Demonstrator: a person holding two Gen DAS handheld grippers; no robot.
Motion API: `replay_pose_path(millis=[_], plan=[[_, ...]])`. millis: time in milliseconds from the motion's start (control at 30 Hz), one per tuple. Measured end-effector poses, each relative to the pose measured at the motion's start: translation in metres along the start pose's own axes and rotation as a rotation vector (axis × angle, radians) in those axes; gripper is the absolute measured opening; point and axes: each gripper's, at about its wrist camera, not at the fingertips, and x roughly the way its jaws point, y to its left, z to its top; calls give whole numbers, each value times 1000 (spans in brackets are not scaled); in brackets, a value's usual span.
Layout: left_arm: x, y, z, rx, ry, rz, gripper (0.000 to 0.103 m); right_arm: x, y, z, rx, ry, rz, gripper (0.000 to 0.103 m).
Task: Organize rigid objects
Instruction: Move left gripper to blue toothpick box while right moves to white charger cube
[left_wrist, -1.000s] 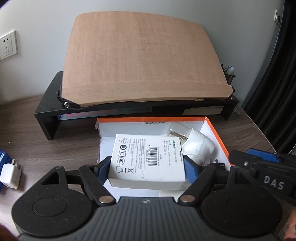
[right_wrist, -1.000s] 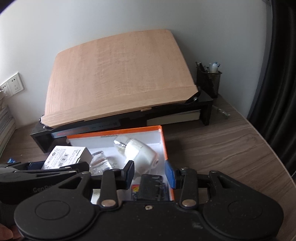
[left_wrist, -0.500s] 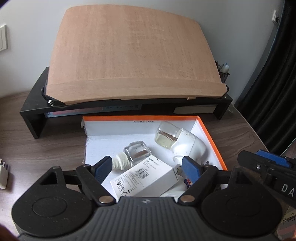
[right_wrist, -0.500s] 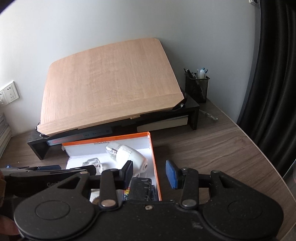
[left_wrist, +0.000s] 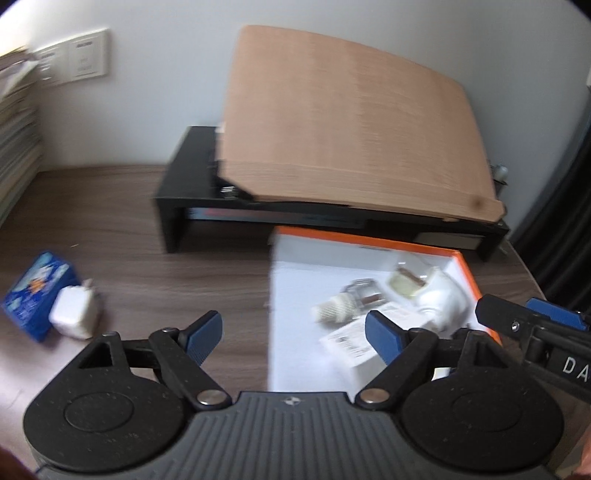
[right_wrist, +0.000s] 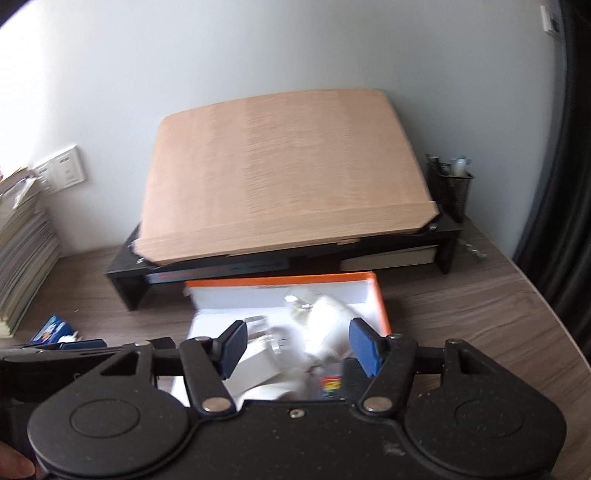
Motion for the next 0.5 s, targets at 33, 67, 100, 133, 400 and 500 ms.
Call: replay_pose_path(millis=[33,67,100,133,400,500], plan=[[-3,6,-1,-10,-3,9,87,0,6,-1,-8,3,9,75],[-6,12,-2,-20,-5,19,87,0,12,-2,-16,6,20,76],[-9,19,-3,-29,-6,29,87,1,18,-4,-26,10,31,76],[-12,25,-4,-38,-7,39,87,1,25,-5,-36,14,41,76],[-37,71,-13,-83,-19,95,87,-3,74,-17,-95,35,106,76],[-44,88,-15,-98,-23,107,87,-6,92,-22,-109,40,121,76]])
